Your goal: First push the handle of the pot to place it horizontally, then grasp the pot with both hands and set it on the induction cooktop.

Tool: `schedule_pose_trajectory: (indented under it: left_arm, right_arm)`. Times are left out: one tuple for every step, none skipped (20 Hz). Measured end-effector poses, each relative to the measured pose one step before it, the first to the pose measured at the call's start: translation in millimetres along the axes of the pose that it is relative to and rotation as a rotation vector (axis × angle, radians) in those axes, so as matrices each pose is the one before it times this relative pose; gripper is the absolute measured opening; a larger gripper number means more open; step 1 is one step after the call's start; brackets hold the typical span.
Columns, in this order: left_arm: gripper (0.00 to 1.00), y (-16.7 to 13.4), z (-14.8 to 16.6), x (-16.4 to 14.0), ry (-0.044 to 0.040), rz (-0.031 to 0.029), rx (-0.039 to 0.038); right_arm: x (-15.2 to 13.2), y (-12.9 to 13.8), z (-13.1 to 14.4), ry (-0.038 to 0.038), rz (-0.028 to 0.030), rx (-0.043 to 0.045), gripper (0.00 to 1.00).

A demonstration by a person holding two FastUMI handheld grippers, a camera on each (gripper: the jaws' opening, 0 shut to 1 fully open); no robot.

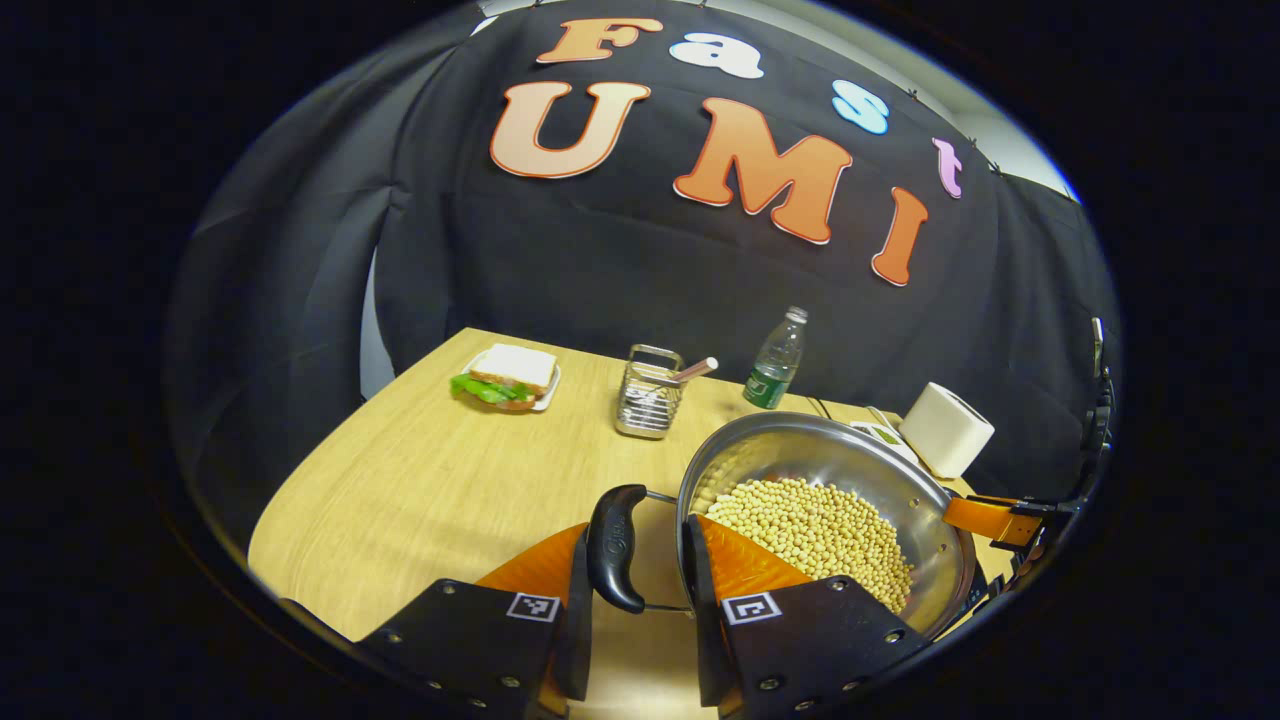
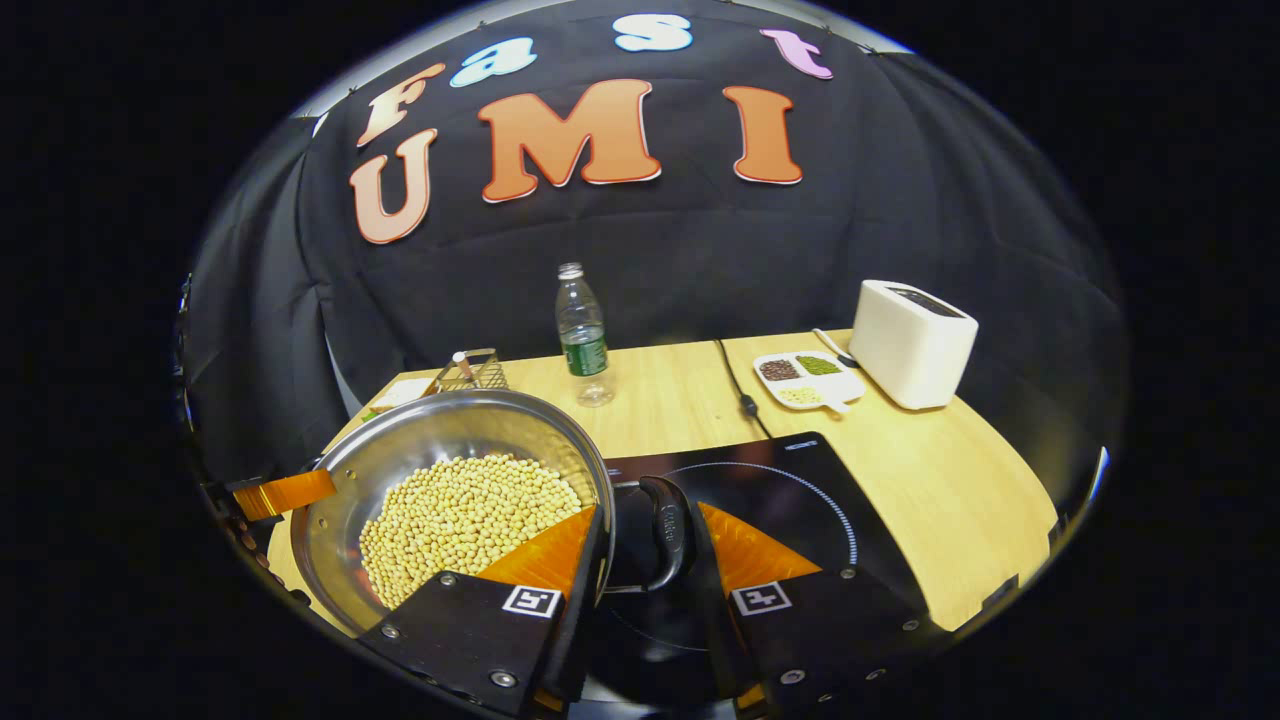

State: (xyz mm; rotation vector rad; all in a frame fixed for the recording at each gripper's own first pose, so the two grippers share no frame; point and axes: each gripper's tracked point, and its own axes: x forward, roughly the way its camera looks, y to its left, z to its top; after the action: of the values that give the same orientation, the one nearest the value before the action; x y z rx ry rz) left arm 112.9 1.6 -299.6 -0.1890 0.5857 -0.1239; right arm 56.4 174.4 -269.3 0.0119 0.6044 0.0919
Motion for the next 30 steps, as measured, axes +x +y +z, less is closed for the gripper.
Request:
schedule_pose_trajectory:
  left_arm:
    - [0.43,-12.70,-2.17,4.05,0.00972,-0.01119,0.00690]
    - [0.43,-11.69,-2.02,2.68,0.01171,-0.01020,0.00841]
    - [0.44,-12.73,-0.59,3.22,0.00063,-0.01024,0.00588]
    - [0.45,-12.58,1.89,4.27,-0.00036,-0.01141,0.00669]
    - [0.43,-12.36,0.87,3.69,-0.00010,-0.01270,0.00691]
    - [0.44,-13.97,-0.32,1.96,0.00576,-0.01240,0.00345]
    - [0.43,-11.99,-0.29,2.01,0.00600,-0.01154,0.00263]
    - [0.44,-10.06,-1.88,3.81,0.00537,-0.01002,0.00259]
    - [0.44,-10.43,-0.98,2.73,0.00466,-0.00948,0.00358]
    - [0.44,-8.11,-0.56,4.73,0.00166,-0.00862,0.00006]
    - [0.44,-9.51,-2.14,4.68,0.00752,-0.00957,0.00015]
    - [0.44,-9.52,-3.09,3.87,0.00852,-0.00796,0.00118]
    - [0.44,-8.09,-1.78,3.00,0.00634,-0.00753,0.00250]
    - [0.44,-6.90,-2.91,3.22,0.00832,-0.00675,0.00323]
    - [0.44,-6.73,-0.89,2.65,0.00663,-0.00449,-0.00227]
    - [0.44,-7.02,-2.83,4.54,0.00842,-0.00423,-0.00197]
    - [0.44,-6.34,-1.88,3.25,0.00591,-0.00389,0.00112]
    - [0.44,-4.62,-0.86,2.17,0.00395,-0.00272,0.00287]
    - [0.44,-4.81,-0.89,2.11,0.00296,-0.00183,0.00349]
    - [0.44,-2.50,-1.70,1.32,0.00435,0.00165,0.00391]
    - [0.44,-2.63,-0.83,0.90,0.00246,0.00138,0.00452]
    - [0.44,-2.53,-1.53,1.64,0.00460,0.00160,0.00195]
    - [0.44,-1.55,-1.67,0.47,0.00306,0.00117,-0.00012]
    - [0.44,-0.79,-0.57,-0.06,0.00229,0.00271,-0.00090]
    - [0.44,-0.03,-0.60,-0.51,-0.00005,0.00305,0.00187]
    - [0.44,0.50,-1.58,0.08,-0.00087,0.00362,-0.00053]
    - [0.44,0.11,-0.84,1.40,0.00060,0.00192,-0.00128]
    - [0.44,1.01,-1.75,-0.49,0.00302,0.00231,-0.00373]
    - [0.44,-0.32,0.13,1.88,-0.00080,-0.00001,-0.00686]
    - [0.44,0.98,-1.13,-0.36,-0.00008,-0.00126,-0.00954]
  right_arm:
    - [-1.11,-11.64,0.53,0.00010,-0.01184,0.00754,0.48]
    - [-0.73,-11.74,1.70,-0.00030,-0.01091,0.00789,0.48]
    - [-1.65,-12.41,0.44,0.00026,-0.01057,0.00784,0.48]
    - [-0.81,-11.54,1.25,-0.00075,-0.00973,0.00908,0.48]
    - [-2.28,-11.75,0.96,-0.00332,-0.01026,0.01006,0.48]
    - [-0.76,-10.57,1.39,-0.00188,-0.00998,0.00942,0.48]
    - [-1.27,-11.34,1.18,-0.00350,-0.01088,0.00658,0.48]
    - [0.17,-9.68,0.51,-0.00034,-0.01119,0.00562,0.48]
    - [0.33,-9.81,0.99,0.00022,-0.01183,0.00607,0.48]
    - [0.53,-9.39,1.20,0.00068,-0.01018,0.00540,0.48]
    - [-0.62,-10.15,-0.64,0.00182,-0.01070,0.00607,0.48]
    - [0.27,-8.11,0.28,-0.00005,-0.01052,0.00841,0.48]
    - [0.67,-6.87,0.60,-0.00006,-0.01059,0.00531,0.48]
    - [0.42,-8.69,0.41,-0.00194,-0.00983,0.00496,0.48]
    - [0.30,-5.98,-0.80,0.00128,-0.00897,0.00418,0.48]
    - [0.81,-7.54,0.01,-0.00021,-0.00929,0.00457,0.48]
    - [-0.01,-5.97,0.54,-0.00187,-0.00759,0.00439,0.48]
    - [0.96,-4.63,0.73,-0.00104,-0.00562,0.00093,0.48]
    - [0.60,-3.54,-0.50,-0.00021,-0.00337,0.00129,0.48]
    - [2.00,-3.61,-0.45,0.00408,-0.00118,0.00208,0.48]
    - [0.52,-3.62,-2.39,0.00429,-0.00118,0.00445,0.48]
    - [0.05,-2.90,-1.28,0.00401,-0.00038,0.00648,0.48]
    - [0.61,-2.73,-0.88,-0.00061,0.00061,0.00417,0.48]
    - [0.84,-0.83,-1.07,0.00255,0.00211,0.00136,0.48]
    - [0.28,-1.39,-1.90,0.00289,0.00339,0.00294,0.48]
    - [-0.04,0.20,-0.79,0.00210,0.00483,0.00457,0.48]
    - [0.55,0.09,-0.29,0.00245,0.00557,0.00586,0.48]
    - [0.46,0.49,-0.14,0.00220,0.00549,0.00690,0.48]
    - [-0.31,0.68,-0.04,-0.00335,0.00317,0.00153,0.48]
    - [0.22,0.56,-0.26,-0.00264,0.00039,-0.00547,0.48]
